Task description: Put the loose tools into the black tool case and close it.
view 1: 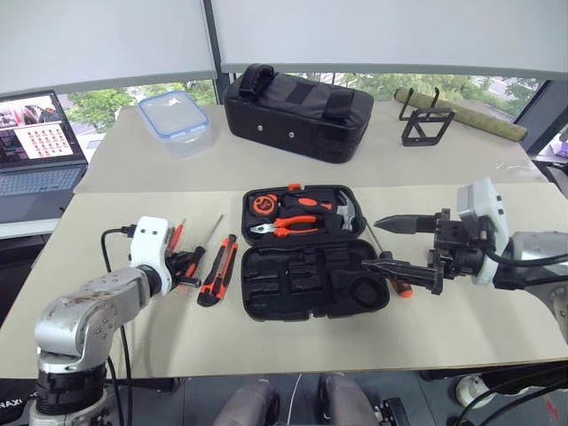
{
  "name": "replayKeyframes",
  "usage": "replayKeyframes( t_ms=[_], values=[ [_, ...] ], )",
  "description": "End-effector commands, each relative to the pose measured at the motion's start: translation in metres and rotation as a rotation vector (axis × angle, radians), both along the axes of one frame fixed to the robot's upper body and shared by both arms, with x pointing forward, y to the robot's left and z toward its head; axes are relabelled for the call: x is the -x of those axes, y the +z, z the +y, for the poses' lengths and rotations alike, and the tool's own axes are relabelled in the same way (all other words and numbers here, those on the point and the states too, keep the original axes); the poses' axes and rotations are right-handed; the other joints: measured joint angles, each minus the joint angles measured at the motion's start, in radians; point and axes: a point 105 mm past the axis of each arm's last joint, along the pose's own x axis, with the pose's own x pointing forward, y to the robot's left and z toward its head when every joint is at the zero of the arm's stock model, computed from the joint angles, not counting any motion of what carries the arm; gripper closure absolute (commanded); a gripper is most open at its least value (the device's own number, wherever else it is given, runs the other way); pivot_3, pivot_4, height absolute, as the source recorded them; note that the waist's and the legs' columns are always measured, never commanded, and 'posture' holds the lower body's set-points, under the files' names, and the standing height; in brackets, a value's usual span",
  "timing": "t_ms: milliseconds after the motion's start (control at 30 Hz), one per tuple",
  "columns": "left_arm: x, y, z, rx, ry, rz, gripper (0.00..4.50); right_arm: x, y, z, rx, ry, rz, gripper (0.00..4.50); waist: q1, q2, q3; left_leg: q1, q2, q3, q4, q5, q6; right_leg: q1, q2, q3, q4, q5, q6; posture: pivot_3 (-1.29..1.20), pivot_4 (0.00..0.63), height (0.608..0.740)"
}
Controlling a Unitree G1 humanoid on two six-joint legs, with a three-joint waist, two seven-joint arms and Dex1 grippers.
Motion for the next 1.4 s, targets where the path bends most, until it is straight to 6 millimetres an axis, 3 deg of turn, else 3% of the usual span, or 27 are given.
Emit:
replayKeyframes(
  t_ms=[33, 167, 267, 333, 400, 500, 600, 700, 867, 1033, 1167, 1400],
  values=[
    [-0.006, 0.025, -0.002, 0.002, -0.099, -0.079, 4.49, 0.001, 0.003, -0.001, 0.012, -0.002, -0.048, 0.00, 0.000, -0.001, 0.001, 0.000, 0.000, 0.000, 0.000, 0.000, 0.000, -0.001, 0.000, 0.000, 0.000, 0.000, 0.000, 0.00, 0.150, 0.716],
    [-0.004, 0.058, -0.027, -0.006, -0.353, -0.171, 4.49, 0.000, -0.003, -0.007, 0.032, -0.031, -0.048, 0.00, 0.003, -0.004, 0.002, -0.004, -0.001, 0.000, 0.001, 0.000, 0.000, -0.005, 0.000, -0.001, 0.001, 0.000, 0.000, 0.00, 0.150, 0.716],
    [0.009, 0.091, -0.062, -0.062, -0.726, -0.262, 4.49, -0.003, -0.007, -0.018, 0.048, -0.082, -0.043, 0.00, 0.003, -0.005, 0.003, -0.005, -0.002, 0.000, 0.001, 0.000, 0.000, -0.006, -0.001, -0.001, 0.001, 0.000, 0.000, 0.00, 0.150, 0.716],
    [0.016, 0.099, -0.077, -0.089, -0.921, -0.271, 4.49, -0.005, -0.009, -0.025, 0.054, -0.112, -0.045, 0.00, 0.002, -0.005, 0.003, -0.007, -0.002, 0.001, 0.002, 0.000, 0.000, -0.008, -0.001, -0.001, 0.001, 0.001, -0.001, 0.00, 0.150, 0.716],
    [0.013, 0.095, -0.082, -0.149, -1.017, -0.227, 4.49, -0.006, -0.011, -0.029, 0.064, -0.134, -0.048, 0.00, -0.001, -0.005, 0.003, -0.008, -0.002, 0.001, 0.002, 0.000, 0.000, -0.009, -0.002, -0.002, 0.001, 0.001, -0.001, 0.00, 0.150, 0.716],
    [-0.016, 0.088, -0.069, -0.268, -0.924, -0.187, 4.49, -0.004, -0.012, -0.031, 0.066, -0.152, -0.058, 0.00, -0.003, -0.005, 0.003, -0.008, -0.002, 0.001, 0.002, 0.001, 0.000, -0.009, -0.002, -0.001, 0.001, 0.001, -0.002, 0.00, 0.150, 0.716],
    [-0.031, 0.085, -0.054, -0.257, -0.807, -0.135, 4.49, 0.000, -0.012, -0.030, 0.052, -0.161, -0.061, 0.00, -0.013, -0.005, 0.003, -0.011, 0.000, 0.001, 0.002, 0.002, 0.001, -0.012, -0.001, 0.000, 0.001, 0.002, -0.003, 0.00, 0.150, 0.716],
    [-0.032, 0.073, -0.034, -0.217, -0.631, -0.056, 3.76, 0.005, -0.017, -0.028, 0.054, -0.166, -0.056, 0.00, -0.017, -0.005, 0.003, -0.012, 0.001, 0.001, 0.002, 0.005, 0.007, -0.013, 0.000, -0.001, 0.001, 0.002, -0.003, 0.00, 0.150, 0.716],
    [-0.016, 0.073, -0.038, -0.114, -0.601, -0.096, 1.87, 0.006, -0.020, -0.028, 0.052, -0.171, -0.052, 0.00, -0.025, -0.005, 0.003, -0.013, 0.001, 0.001, 0.004, 0.005, 0.008, -0.014, 0.002, -0.002, 0.000, 0.002, -0.003, 0.00, 0.150, 0.716],
    [-0.011, 0.066, -0.012, -0.121, -0.403, 0.006, 0.02, 0.000, -0.017, -0.025, 0.043, -0.169, -0.061, 0.00, -0.020, -0.006, 0.004, -0.014, 0.001, 0.000, 0.007, 0.004, 0.005, -0.013, 0.001, -0.002, 0.001, 0.002, -0.003, 0.00, 0.150, 0.716],
    [-0.006, 0.049, 0.006, -0.169, -0.267, 0.097, 0.02, -0.001, -0.016, -0.021, 0.040, -0.152, -0.060, 0.00, -0.021, -0.006, 0.004, -0.014, 0.001, 0.000, 0.007, 0.004, 0.005, -0.013, 0.002, -0.002, 0.003, 0.002, -0.003, 0.00, 0.150, 0.716],
    [0.005, 0.021, 0.000, -0.164, -0.220, 0.186, 0.02, 0.007, -0.008, -0.009, 0.037, -0.063, -0.060, 0.00, -0.016, -0.006, 0.004, -0.014, 0.001, 0.000, 0.008, 0.003, 0.004, -0.013, 0.001, -0.002, 0.003, 0.002, -0.003, 0.00, 0.150, 0.716]
  ],
)
